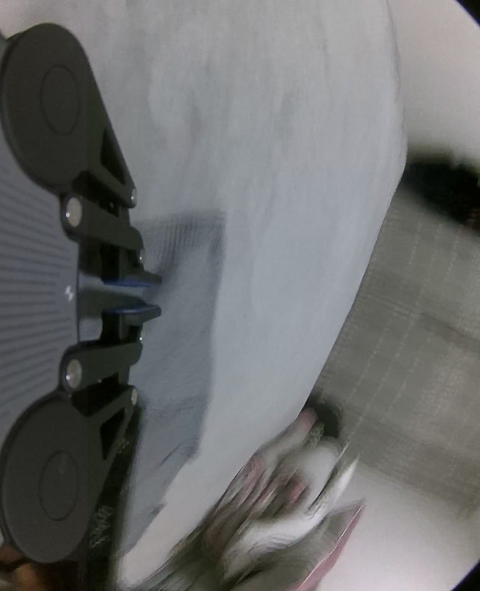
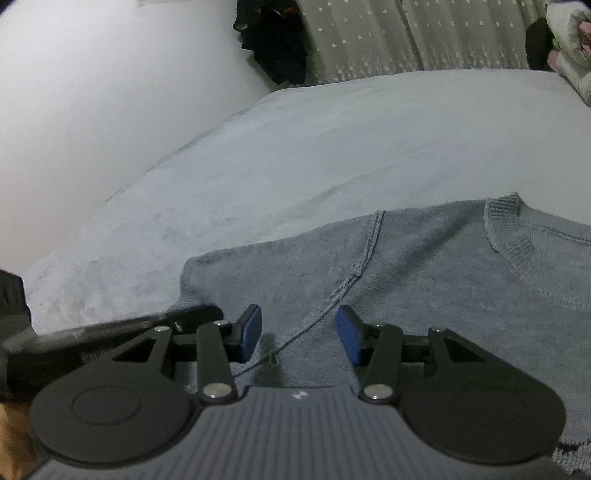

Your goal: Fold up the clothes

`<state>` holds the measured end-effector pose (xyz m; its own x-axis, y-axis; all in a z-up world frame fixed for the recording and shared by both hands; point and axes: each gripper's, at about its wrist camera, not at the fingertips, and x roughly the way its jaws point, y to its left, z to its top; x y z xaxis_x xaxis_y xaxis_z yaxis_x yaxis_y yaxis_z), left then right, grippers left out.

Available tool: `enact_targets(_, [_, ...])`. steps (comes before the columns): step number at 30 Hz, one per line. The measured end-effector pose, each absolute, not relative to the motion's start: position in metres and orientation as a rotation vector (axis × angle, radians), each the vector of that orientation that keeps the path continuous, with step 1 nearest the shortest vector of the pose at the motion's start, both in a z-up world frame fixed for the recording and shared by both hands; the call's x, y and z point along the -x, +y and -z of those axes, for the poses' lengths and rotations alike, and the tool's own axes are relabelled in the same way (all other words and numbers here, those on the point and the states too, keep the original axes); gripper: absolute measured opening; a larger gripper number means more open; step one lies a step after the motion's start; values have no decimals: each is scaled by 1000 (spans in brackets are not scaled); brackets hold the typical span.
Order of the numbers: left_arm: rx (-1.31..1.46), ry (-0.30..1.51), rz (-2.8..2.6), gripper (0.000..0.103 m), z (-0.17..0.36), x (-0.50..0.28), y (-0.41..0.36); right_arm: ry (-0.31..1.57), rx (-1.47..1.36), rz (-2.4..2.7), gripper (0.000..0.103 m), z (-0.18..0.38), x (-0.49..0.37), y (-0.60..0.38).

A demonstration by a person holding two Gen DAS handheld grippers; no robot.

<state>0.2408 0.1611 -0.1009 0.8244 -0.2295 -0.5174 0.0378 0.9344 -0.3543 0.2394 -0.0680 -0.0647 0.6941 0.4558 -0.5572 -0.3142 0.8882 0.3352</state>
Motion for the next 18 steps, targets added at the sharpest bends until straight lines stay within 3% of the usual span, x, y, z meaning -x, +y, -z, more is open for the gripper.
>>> enact_targets(4, [398, 529, -27, 13, 97, -238, 181, 673, -212, -426, 51, 64, -240, -71])
enact_targets(10, [429, 452, 139, 31, 88, -233, 169, 664, -210, -410, 51, 65, -237, -72])
enact_targets(13, [390, 499, 295, 39, 90, -238, 151, 649, -199, -380, 51, 64, -234, -73])
enact_targets(18, [273, 588, 226, 39, 99, -252, 135, 639, -162, -324, 55, 66, -234, -73])
